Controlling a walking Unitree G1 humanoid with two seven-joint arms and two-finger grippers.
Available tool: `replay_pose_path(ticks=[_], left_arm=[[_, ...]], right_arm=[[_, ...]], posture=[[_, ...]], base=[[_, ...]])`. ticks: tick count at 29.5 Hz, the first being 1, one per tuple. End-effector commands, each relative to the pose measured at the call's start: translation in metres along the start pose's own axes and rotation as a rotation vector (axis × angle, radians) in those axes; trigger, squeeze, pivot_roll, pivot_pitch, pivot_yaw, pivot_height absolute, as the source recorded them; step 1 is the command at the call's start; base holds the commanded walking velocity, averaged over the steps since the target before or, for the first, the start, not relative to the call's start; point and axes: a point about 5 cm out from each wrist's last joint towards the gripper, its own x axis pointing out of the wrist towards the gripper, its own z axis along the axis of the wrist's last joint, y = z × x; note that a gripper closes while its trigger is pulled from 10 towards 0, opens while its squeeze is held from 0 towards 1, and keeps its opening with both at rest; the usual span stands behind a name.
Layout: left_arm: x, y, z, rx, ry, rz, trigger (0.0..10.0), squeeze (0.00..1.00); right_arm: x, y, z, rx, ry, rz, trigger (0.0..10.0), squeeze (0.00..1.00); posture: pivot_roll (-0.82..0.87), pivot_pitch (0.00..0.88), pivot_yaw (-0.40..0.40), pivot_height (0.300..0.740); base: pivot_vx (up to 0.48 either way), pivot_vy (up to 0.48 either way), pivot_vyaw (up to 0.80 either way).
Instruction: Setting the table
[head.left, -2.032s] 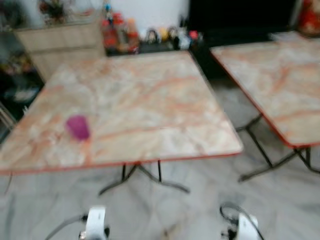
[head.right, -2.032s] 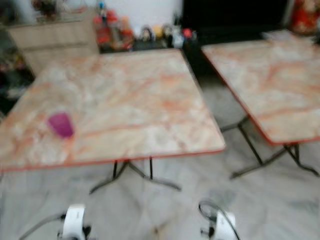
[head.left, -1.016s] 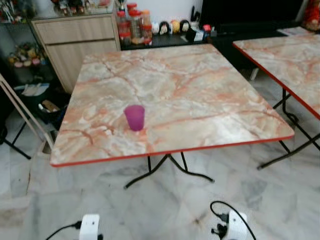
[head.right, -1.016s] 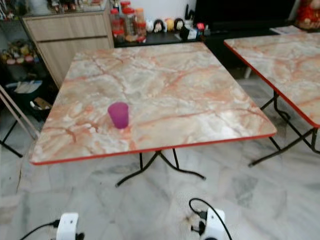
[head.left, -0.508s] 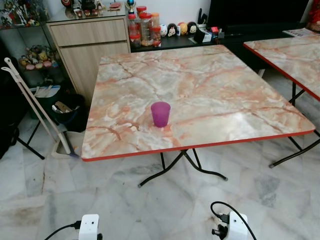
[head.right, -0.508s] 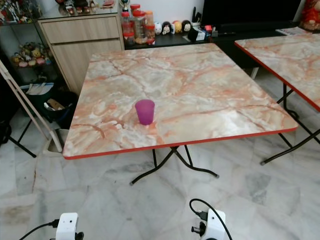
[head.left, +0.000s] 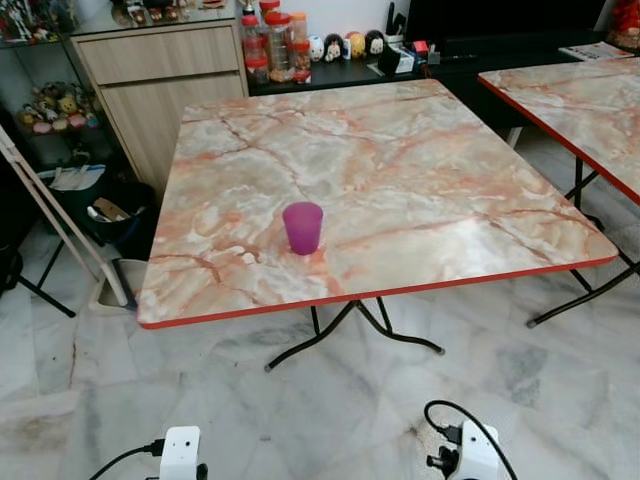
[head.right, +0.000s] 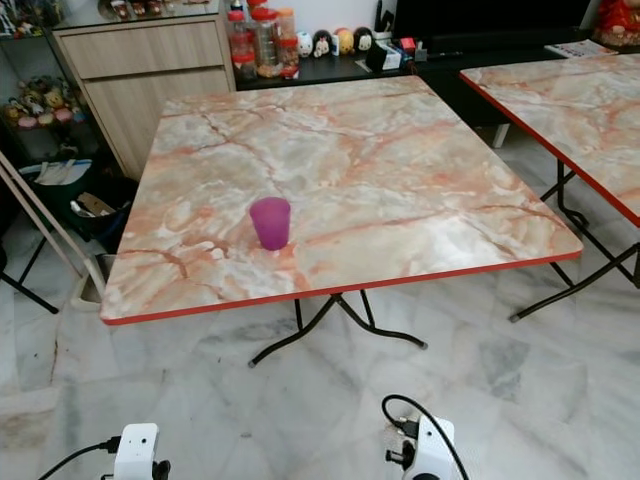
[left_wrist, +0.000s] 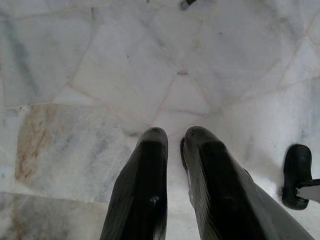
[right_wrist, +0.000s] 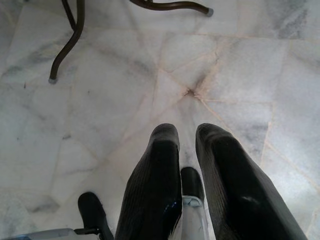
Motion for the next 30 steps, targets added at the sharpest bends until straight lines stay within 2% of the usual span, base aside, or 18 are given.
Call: replay_pose_path(ticks=[1,17,30], left_arm=[[-0.0006,0.0008,-0.0023,0.023,0.008,0.005,10.0,0.0],[-0.0011,0.0013,-0.0038,0.02,0.012,0.009,10.0,0.0],[-0.0005,0.0018,-0.0026,0.01,0.014,0.017,10.0,0.0]], right_arm=[[0.0,0.0,0.0006,-0.001,-0.005,-0.002,10.0,0.0],[0.0004,0.0001,0.0014,-0.013,-0.002,0.003,10.0,0.0],[0.0023,0.0006,0.0084,-0.019,-0.023,0.009,10.0,0.0]], posture=[[-0.05,0.0,0.049,0.74],[-0.05,0.0,0.042,0.74],[-0.04,0.0,0.038,0.74]], base=[[0.0,-0.296,0.0],[0.0,-0.352,0.0],[0.0,0.0,0.0]])
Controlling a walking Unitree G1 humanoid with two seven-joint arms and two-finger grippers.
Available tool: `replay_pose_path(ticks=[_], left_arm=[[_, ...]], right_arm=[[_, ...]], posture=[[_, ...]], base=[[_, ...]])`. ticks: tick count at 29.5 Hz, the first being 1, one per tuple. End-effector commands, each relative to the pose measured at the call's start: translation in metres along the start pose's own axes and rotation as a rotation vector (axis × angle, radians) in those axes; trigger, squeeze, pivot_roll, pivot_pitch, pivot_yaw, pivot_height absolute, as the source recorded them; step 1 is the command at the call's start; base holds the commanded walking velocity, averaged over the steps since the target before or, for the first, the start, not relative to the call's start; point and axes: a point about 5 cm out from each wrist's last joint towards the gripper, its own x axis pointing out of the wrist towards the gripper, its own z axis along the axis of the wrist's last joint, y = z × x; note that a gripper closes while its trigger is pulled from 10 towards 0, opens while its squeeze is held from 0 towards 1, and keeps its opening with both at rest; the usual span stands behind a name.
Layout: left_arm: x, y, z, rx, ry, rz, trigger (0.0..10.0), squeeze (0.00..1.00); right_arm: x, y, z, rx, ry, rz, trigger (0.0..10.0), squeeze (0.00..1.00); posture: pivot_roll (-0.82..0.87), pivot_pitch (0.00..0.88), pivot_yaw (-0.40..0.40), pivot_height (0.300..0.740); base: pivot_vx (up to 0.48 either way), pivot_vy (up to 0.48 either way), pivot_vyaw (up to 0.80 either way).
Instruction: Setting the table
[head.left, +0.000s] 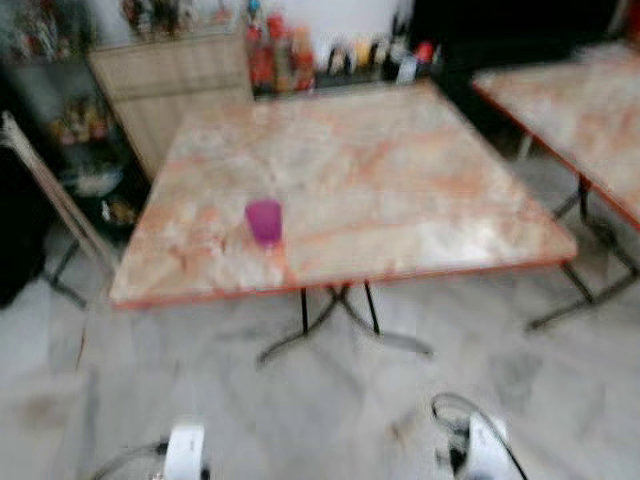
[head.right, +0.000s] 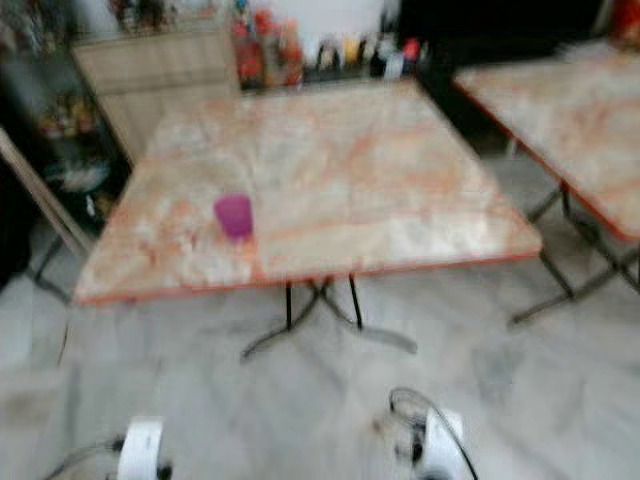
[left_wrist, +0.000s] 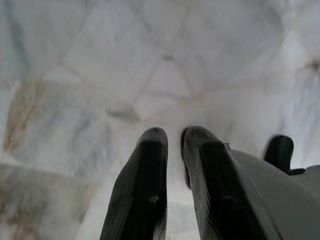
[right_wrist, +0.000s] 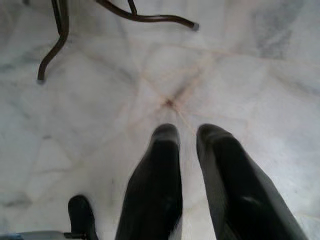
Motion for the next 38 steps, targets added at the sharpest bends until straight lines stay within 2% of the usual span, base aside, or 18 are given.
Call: replay_pose_path(ticks=[1,11,12,18,21,22,23,25,30,34,38], left_arm=[[0.001,0.002,0.002,0.002,-0.003,0.009,10.0,0.0],[0.001,0.002,0.005,-0.002,-0.023,0.016,10.0,0.0],[0.002,0.004,0.014,-0.023,-0.074,0.025,10.0,0.0],[0.001,0.008,0.027,-0.041,-0.163,0.051,10.0,0.0],[-0.001,0.017,0.039,-0.114,-0.264,0.104,10.0,0.02],[-0.002,0.019,0.046,-0.123,-0.299,0.116,10.0,0.93],[-0.002,0.02,0.049,-0.128,-0.32,0.122,10.0,1.0],[-0.005,0.022,0.073,-0.124,-0.443,0.134,10.0,1.0],[-0.016,0.017,0.111,-0.068,-0.66,0.146,10.0,1.0],[-0.021,0.014,0.115,-0.065,-0.703,0.151,10.0,1.0],[-0.032,0.013,0.114,-0.074,-0.764,0.174,10.0,1.0]], right_arm=[[0.001,0.003,0.003,0.003,-0.009,0.009,10.0,0.0],[0.001,0.004,0.004,-0.007,-0.019,0.013,10.0,0.0],[0.001,0.005,0.006,-0.003,-0.031,0.019,10.0,0.0],[0.002,0.005,0.007,-0.002,-0.038,0.02,10.0,0.0],[0.001,0.004,0.006,-0.007,-0.035,0.019,10.0,0.0],[0.001,0.004,0.006,-0.008,-0.034,0.019,10.0,0.0],[0.001,0.004,0.006,-0.009,-0.034,0.019,10.0,0.0],[0.001,0.003,0.006,-0.019,-0.027,0.02,10.0,0.0],[0.001,0.003,0.006,-0.031,-0.025,0.023,10.0,0.0],[0.001,0.002,0.006,-0.032,-0.025,0.021,10.0,0.0],[0.001,0.002,0.005,-0.039,-0.021,0.022,10.0,0.0]], posture=[[-0.04,0.0,0.038,0.74],[-0.04,0.0,0.039,0.74],[-0.04,0.0,0.039,0.74],[-0.03,0.0,0.041,0.74],[-0.02,0.0,0.032,0.74],[-0.02,0.0,0.031,0.74],[-0.02,0.0,0.031,0.74],[0.0,0.0,0.02,0.74],[0.0,0.0,0.019,0.74],[-0.01,0.0,0.018,0.74],[0.0,0.0,0.014,0.74]], base=[[0.0,0.0,0.0],[0.0,0.0,0.0],[0.0,0.0,0.0],[0.0,0.0,0.0],[0.0,0.0,0.0],[0.0,0.0,0.0],[0.0,0.0,0.0],[0.0,0.0,0.0],[0.0,0.0,0.0],[0.0,0.0,0.0],[0.0,0.0,0.0]])
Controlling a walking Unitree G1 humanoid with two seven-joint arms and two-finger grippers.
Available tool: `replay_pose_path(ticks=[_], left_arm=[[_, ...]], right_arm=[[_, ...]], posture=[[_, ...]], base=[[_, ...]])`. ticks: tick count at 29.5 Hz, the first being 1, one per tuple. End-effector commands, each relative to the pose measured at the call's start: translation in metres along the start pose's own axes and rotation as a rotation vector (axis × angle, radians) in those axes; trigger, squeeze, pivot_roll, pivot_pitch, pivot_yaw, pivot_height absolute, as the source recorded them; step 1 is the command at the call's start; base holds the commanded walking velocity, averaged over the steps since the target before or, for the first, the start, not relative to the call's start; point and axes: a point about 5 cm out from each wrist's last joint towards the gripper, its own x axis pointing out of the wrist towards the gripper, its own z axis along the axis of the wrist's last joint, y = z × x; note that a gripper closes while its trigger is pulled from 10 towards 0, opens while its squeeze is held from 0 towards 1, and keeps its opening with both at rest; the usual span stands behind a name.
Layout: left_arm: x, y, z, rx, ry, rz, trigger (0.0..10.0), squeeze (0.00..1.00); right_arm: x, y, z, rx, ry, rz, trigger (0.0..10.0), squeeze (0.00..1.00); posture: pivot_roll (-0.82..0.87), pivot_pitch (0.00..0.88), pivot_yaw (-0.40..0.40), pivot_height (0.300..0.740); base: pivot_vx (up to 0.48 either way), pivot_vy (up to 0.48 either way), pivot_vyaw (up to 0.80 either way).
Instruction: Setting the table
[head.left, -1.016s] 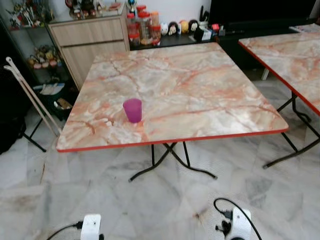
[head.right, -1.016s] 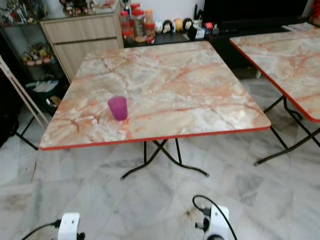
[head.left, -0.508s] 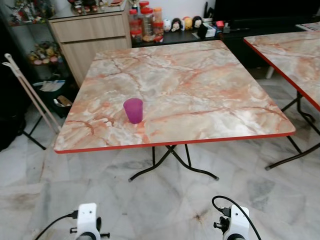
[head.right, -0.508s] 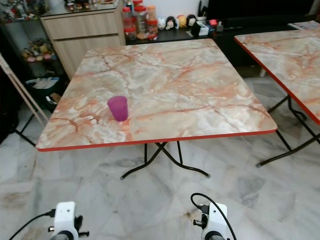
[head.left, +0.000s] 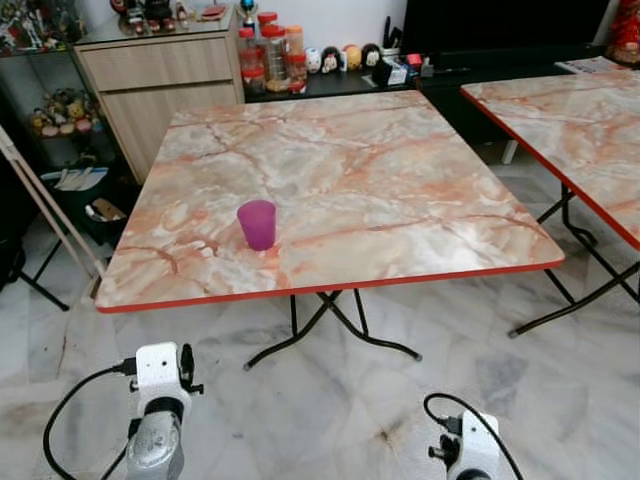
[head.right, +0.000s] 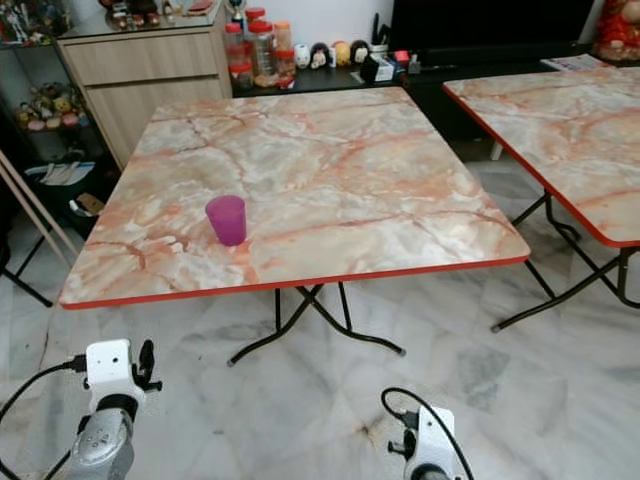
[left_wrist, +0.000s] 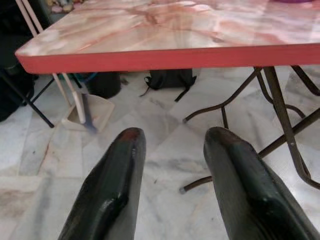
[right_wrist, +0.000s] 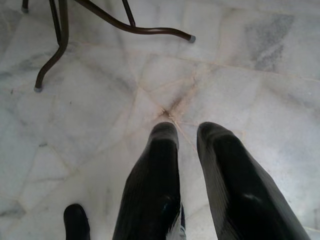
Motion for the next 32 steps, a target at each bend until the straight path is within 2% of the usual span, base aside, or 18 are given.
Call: replay_pose_path(ticks=[1,5,7,12,14,17,23,24,32], left_arm=[[-0.001,0.004,0.004,0.008,-0.026,0.02,10.0,1.0],[-0.004,0.003,0.011,0.0,-0.055,0.022,10.0,1.0],[0.0,0.0,0.018,-0.006,-0.086,0.009,10.0,1.0],[0.016,-0.016,0.041,-0.033,-0.143,-0.056,10.0,1.0],[0.029,-0.032,0.05,-0.036,-0.154,-0.112,10.0,1.0],[0.036,-0.042,0.053,-0.052,-0.15,-0.133,10.0,1.0],[0.039,-0.055,0.057,-0.053,-0.142,-0.18,10.0,1.0],[0.039,-0.058,0.057,-0.051,-0.136,-0.192,10.0,0.0],[0.042,-0.065,0.058,-0.123,-0.129,-0.207,10.0,0.0]], right_arm=[[0.0,0.002,0.0,-0.015,0.003,0.008,10.0,0.0],[0.0,0.002,-0.001,-0.019,0.007,0.009,10.0,0.0],[0.0,0.002,-0.001,-0.022,0.009,0.012,10.0,0.0],[0.001,0.004,0.0,-0.03,0.007,0.019,10.0,0.0],[0.002,0.004,0.003,-0.024,0.002,0.015,10.0,0.0],[0.002,0.004,0.004,-0.019,0.0,0.009,10.0,0.0],[0.002,0.004,0.003,-0.015,0.001,0.007,10.0,0.0],[0.002,0.004,0.003,-0.015,0.002,0.008,10.0,0.0],[0.003,0.006,0.006,-0.012,-0.004,0.009,10.0,0.0]], posture=[[0.0,0.0,0.014,0.74],[0.0,0.0,0.011,0.74],[0.01,0.0,0.008,0.74],[0.01,0.0,0.009,0.74],[-0.01,0.0,0.014,0.74],[-0.02,0.0,0.018,0.74],[-0.02,0.0,0.019,0.74],[-0.02,0.0,0.018,0.74],[-0.01,0.0,0.01,0.74]], base=[[0.0,0.0,0.0],[0.0,0.0,0.0],[0.0,0.0,0.0],[0.0,0.0,0.0],[0.0,0.0,0.0],[0.0,0.0,0.0],[0.0,0.0,0.0],[0.0,0.0,0.0],[0.0,0.0,0.0]])
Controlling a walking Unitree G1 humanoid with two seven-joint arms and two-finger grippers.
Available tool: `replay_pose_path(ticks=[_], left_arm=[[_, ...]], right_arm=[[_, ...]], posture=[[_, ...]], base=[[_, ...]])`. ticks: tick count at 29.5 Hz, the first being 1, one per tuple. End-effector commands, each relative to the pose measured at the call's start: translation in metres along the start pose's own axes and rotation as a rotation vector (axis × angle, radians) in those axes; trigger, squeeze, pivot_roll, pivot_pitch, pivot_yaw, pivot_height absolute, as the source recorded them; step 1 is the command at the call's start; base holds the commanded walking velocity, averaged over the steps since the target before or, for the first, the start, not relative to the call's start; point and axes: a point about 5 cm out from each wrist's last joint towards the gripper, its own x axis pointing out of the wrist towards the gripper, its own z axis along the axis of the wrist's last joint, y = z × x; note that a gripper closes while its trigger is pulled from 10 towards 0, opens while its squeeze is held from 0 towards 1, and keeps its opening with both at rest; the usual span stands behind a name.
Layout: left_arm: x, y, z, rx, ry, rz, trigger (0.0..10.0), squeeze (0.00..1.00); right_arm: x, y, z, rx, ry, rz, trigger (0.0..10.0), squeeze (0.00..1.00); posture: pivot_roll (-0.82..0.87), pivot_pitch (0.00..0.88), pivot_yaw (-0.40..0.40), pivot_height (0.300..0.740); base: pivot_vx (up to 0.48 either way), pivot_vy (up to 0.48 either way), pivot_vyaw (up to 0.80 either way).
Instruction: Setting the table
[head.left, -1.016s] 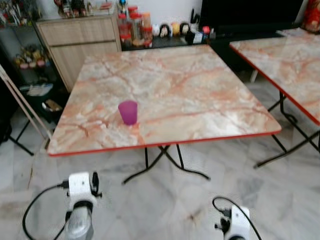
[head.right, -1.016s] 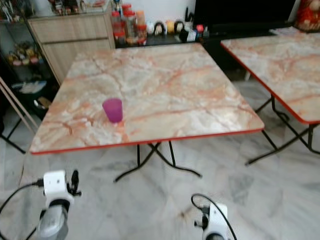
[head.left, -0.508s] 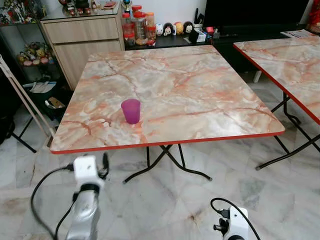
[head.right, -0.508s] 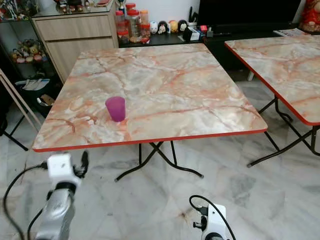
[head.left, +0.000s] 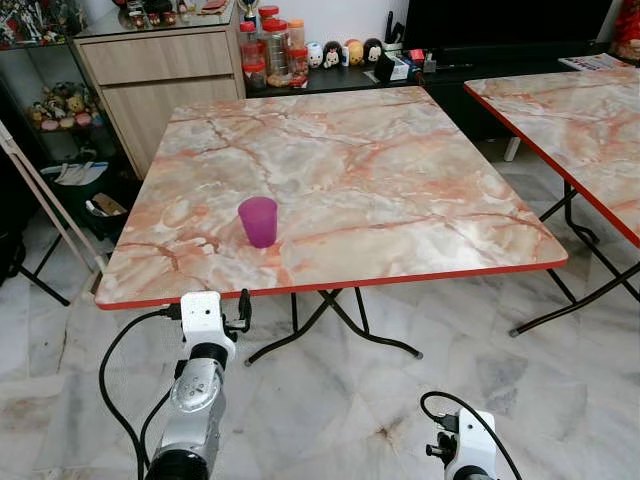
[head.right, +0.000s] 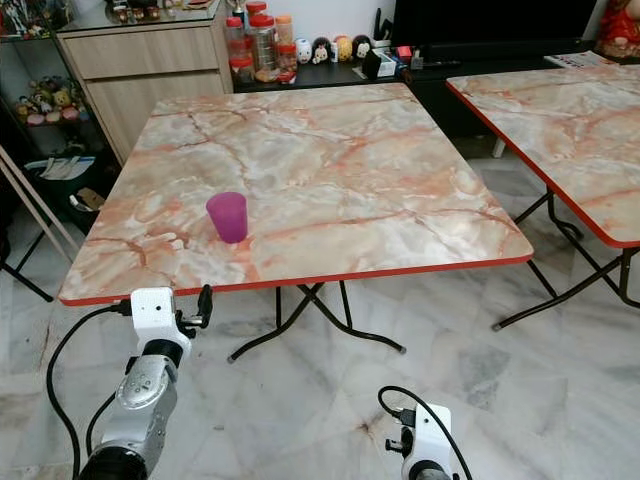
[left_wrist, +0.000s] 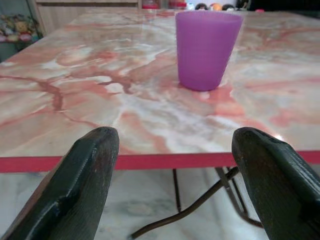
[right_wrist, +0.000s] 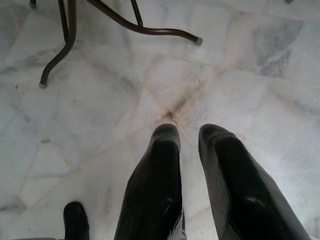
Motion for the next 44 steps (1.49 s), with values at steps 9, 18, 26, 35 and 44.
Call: replay_pose_path(ticks=[9,18,26,35,44], left_arm=[[0.0045,-0.004,0.0008,-0.039,-0.007,-0.003,10.0,0.0],[0.0057,-0.0022,0.0015,-0.029,-0.013,-0.004,10.0,0.0],[0.0057,-0.002,0.0009,-0.03,-0.012,-0.004,10.0,0.0],[0.0068,-0.0009,0.0013,-0.028,-0.013,-0.006,10.0,0.0],[0.0071,0.0005,0.0014,-0.022,-0.011,-0.01,10.0,0.0]], right_arm=[[0.002,0.0057,0.0048,0.012,-0.01,0.007,10.0,0.0],[0.0013,0.0029,0.0034,0.021,-0.008,-0.005,10.0,0.0],[0.0013,0.0023,0.0032,0.027,-0.007,-0.007,10.0,0.0],[0.0021,0.0023,0.0063,0.029,-0.018,-0.011,10.0,0.0],[0.0009,0.003,0.0018,0.037,-0.004,-0.012,10.0,0.0]], posture=[[-0.01,0.0,0.011,0.74],[-0.02,0.0,0.014,0.74],[-0.02,0.0,0.011,0.74],[-0.02,0.0,0.016,0.74],[-0.02,0.0,0.019,0.74]], base=[[0.0,0.0,0.0],[0.0,0.0,0.0],[0.0,0.0,0.0],[0.137,0.0,-0.08],[0.267,0.0,0.0]])
